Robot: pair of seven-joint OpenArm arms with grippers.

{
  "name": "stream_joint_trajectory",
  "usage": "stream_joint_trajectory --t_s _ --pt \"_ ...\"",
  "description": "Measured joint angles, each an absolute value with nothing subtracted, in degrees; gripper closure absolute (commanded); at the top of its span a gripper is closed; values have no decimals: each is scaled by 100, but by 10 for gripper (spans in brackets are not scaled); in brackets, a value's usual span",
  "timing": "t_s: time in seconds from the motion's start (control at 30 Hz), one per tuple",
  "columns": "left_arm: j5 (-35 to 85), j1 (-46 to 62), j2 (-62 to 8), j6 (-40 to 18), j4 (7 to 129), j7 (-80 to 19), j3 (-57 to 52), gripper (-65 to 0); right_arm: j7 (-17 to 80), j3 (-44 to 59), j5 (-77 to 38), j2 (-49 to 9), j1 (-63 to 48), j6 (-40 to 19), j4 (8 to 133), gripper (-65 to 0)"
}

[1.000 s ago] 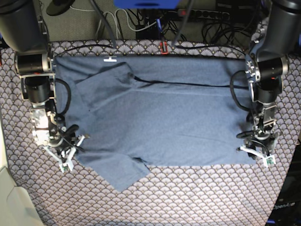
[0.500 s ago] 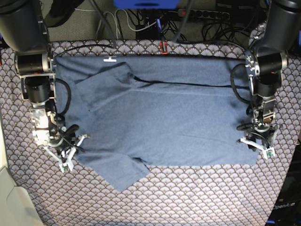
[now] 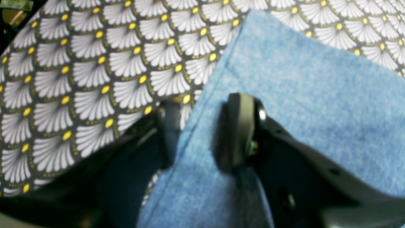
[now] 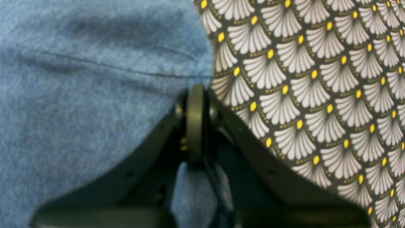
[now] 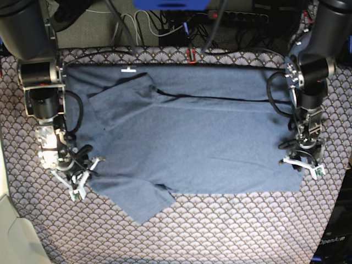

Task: Fold the T-shirt properly
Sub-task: 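Grasp the hem corners with both grippers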

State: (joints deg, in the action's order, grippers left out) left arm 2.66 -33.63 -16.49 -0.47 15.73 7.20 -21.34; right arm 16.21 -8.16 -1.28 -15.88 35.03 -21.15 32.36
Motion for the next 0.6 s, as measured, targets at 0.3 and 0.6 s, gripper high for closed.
stream_joint_trajectory --t_s 0.3,0.6 --pt "274 -3365 -1647 -49 1573 716 -2134 -243 1621 -816 -126 -1586 3503 -2115 3236 0" --pt "211 -3363 -1634 -113 1575 718 -2134 -52 1619 -816 -128 -1586 3503 -2115 3236 0"
